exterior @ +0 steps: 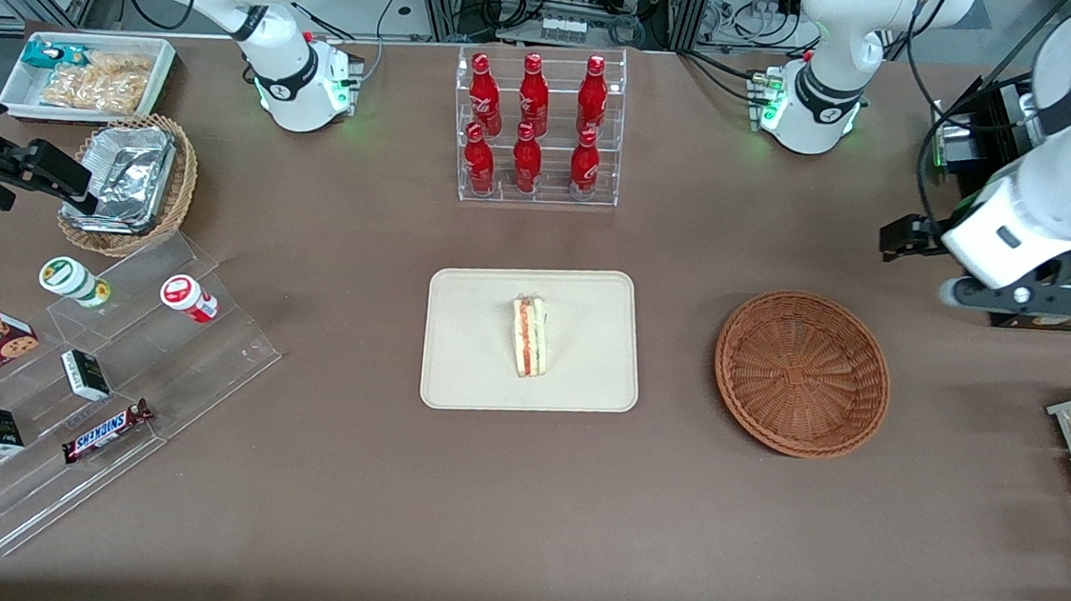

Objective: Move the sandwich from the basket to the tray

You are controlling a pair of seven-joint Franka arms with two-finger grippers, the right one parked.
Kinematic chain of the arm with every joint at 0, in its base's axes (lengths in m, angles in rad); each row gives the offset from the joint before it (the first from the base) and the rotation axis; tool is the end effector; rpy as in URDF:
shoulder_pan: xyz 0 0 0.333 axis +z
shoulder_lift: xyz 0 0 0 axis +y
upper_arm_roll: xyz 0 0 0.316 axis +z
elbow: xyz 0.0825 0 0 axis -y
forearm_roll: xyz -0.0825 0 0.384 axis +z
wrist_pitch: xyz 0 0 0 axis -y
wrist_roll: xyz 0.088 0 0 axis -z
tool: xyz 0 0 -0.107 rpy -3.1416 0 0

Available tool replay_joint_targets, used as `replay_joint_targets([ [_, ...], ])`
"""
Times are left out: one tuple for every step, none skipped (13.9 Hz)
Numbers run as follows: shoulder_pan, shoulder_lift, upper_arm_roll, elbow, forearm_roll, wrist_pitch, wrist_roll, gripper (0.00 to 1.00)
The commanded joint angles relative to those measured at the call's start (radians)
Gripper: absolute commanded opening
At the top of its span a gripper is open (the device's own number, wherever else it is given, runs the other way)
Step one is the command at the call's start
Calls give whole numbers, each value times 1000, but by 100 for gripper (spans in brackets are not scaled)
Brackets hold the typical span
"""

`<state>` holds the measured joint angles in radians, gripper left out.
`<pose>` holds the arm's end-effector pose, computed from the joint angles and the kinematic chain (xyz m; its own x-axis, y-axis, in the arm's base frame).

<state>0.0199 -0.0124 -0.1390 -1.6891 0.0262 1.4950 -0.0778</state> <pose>0.5329 -0.0612 0.5703 0.9833 -0.0371 -0.1781 -0.0452 -0.9981 -0.0417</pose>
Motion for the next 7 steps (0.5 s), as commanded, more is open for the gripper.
replay_joint_targets([
  [8, -37, 36, 8, -14, -10, 21, 100],
  [8, -38, 48, 8, -15, -9, 21, 100],
  [8, -38, 62, 11, -23, -7, 21, 100],
  [8, -40, 78, 17, -49, -1, 21, 100],
  [8, -38, 82, 22, -49, 13, 21, 100],
  [8, -38, 84, 22, -49, 28, 21, 100],
  [8, -38, 90, 22, -49, 34, 21, 100],
])
